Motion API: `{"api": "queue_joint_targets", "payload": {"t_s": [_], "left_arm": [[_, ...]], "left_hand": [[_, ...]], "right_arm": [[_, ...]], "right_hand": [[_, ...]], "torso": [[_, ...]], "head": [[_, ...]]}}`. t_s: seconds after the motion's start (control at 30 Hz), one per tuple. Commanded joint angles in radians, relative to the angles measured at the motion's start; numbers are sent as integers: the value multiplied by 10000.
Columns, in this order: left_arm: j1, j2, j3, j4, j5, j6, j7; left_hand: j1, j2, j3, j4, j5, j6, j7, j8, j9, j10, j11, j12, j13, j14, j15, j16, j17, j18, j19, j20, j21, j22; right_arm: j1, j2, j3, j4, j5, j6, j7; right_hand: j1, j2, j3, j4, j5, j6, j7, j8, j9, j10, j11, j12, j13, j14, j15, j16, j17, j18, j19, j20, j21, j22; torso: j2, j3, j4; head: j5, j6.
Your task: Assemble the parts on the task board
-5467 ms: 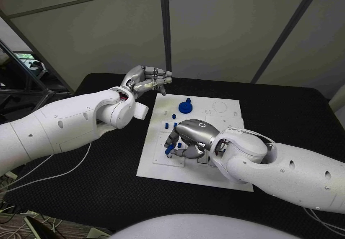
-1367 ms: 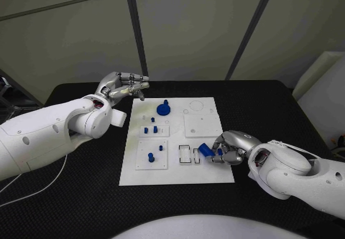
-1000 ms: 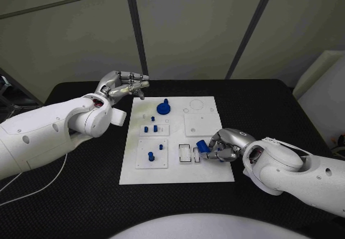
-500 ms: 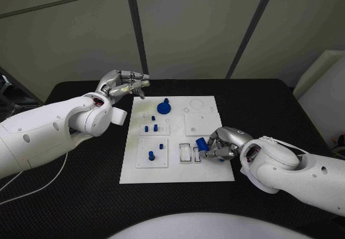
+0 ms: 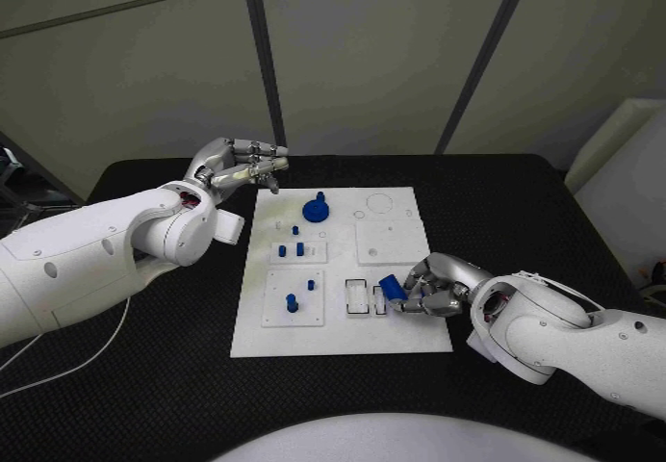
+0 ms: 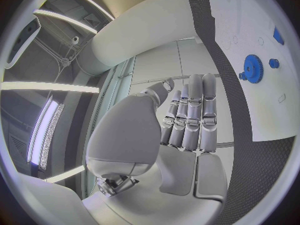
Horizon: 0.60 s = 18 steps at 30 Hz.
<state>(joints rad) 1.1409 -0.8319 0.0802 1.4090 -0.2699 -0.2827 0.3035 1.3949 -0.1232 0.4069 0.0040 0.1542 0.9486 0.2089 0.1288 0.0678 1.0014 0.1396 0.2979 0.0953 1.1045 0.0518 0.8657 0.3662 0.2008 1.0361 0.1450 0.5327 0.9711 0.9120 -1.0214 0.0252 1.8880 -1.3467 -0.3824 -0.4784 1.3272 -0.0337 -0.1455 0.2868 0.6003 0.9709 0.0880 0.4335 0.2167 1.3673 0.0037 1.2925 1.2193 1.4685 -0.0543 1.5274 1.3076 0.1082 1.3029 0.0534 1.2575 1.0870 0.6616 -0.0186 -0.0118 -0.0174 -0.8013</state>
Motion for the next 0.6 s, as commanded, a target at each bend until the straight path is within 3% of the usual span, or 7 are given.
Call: {"api": "queue_joint_targets", "payload": {"t_s": [0.03, 0.17, 0.37, 0.6], "left_arm": [[15, 7, 8, 7, 27, 100, 7], [15, 1, 8, 5, 27, 103, -20], [16, 13, 8, -4, 27, 105, -34], [16, 25, 8, -10, 27, 110, -31]], "left_hand": [[-27, 30, -65, -10, -38, -34, 26, 58, -1, -84, -13, 42, -6, -40, 11, -37, -14, -185, -8, 30, -33, -17], [-17, 33, -65, -15, -36, -37, 25, 59, -1, -91, -14, 48, -7, -41, 10, -37, -18, -183, -8, 30, -37, -21], [-17, 33, -65, -15, -36, -37, 25, 59, -1, -91, -14, 48, -7, -41, 10, -37, -18, -183, -8, 30, -37, -21], [-5, 33, -65, -23, -34, -41, 24, 60, -1, -98, -15, 52, -8, -44, 8, -38, -21, -182, -9, 29, -39, -24]], "right_arm": [[11, -74, 6, 147, 1189, -554, 536], [21, -221, 44, 253, 1354, -664, 679], [27, -214, 263, 370, 1429, -661, 866], [29, 71, 317, 377, 1529, -389, 1086]], "right_hand": [[-55, 4, -39, 19, 57, 198, -98, 63, 152, 92, -18, 50, 29, 853, -70, 56, 1742, -80, 28, -14, 65, 8], [-57, 9, -45, 15, 105, 210, -108, 60, 168, 119, -26, 75, 69, 859, -76, 71, 1777, -84, 38, -18, 78, 29], [-46, 32, -42, 11, 192, 239, -125, 56, 195, 156, -43, 104, 121, 865, -88, 85, 1810, -92, 62, -27, 107, 75], [-148, 38, -92, 35, 241, 308, -143, 45, 244, 233, -58, 176, 232, 876, -103, 110, 1867, -98, 79, -42, 130, 111]], "torso": [[12, -1, -2], [13, -5, 1], [4, 0, 27], [23, -1, 5]], "head": [[4, 36], [35, 41], [50, 25], [75, 11]]}}
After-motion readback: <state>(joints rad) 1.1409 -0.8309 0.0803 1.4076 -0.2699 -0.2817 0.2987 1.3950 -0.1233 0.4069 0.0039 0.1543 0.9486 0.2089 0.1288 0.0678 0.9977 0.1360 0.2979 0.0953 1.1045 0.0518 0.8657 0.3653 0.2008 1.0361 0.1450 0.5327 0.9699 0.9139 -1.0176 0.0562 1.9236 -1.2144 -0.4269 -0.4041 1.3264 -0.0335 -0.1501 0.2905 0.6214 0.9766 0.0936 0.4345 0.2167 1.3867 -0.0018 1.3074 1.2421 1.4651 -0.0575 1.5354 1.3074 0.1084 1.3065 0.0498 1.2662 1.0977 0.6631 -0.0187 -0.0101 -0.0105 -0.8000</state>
